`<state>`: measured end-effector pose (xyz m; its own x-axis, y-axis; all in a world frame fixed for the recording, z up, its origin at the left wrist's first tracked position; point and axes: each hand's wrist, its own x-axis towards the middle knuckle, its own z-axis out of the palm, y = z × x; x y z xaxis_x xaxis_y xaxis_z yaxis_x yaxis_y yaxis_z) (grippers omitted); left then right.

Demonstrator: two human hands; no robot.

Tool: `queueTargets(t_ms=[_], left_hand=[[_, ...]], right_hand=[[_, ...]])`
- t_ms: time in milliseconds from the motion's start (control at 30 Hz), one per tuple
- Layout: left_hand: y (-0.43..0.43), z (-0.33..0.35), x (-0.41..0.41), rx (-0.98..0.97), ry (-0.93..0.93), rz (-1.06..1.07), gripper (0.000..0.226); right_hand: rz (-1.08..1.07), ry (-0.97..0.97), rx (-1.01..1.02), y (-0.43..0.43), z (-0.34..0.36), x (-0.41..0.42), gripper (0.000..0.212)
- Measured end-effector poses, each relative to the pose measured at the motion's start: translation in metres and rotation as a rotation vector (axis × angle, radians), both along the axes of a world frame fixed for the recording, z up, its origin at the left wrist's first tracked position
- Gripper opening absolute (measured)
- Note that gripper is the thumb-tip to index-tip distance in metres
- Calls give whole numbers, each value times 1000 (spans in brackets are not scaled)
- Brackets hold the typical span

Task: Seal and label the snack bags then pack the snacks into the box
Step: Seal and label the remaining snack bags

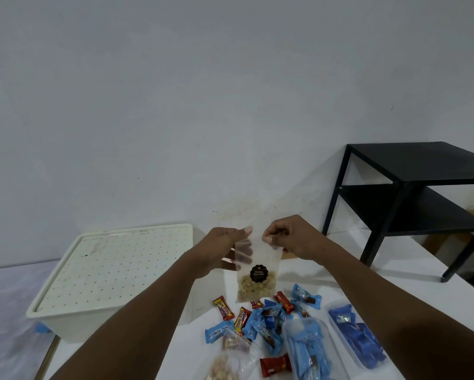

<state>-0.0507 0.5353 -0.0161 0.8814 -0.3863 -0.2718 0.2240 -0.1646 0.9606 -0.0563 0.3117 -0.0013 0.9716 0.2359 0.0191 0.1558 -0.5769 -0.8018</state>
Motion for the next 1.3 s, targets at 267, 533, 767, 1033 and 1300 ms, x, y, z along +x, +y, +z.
queueTargets(t_ms=[267,533,767,1033,1300], left_hand=[[4,3,-1,-27,184,-93,20],[3,-7,-5,-168,106,-16,15],[-19,-20,-13,-89,-159,84,28],[-26,-24,-11,-162,-46,155,21],[-33,-27,-10,93,-288,261,22]], right_hand=[[4,-206,-192,10,-3,1,3],[-126,-144,-35,24,-10,-5,7],[-179,152,512,35,-22,-15,21],[-272,120,633,37,-32,-11,41],[-299,132,648,40,-31,-10,46]])
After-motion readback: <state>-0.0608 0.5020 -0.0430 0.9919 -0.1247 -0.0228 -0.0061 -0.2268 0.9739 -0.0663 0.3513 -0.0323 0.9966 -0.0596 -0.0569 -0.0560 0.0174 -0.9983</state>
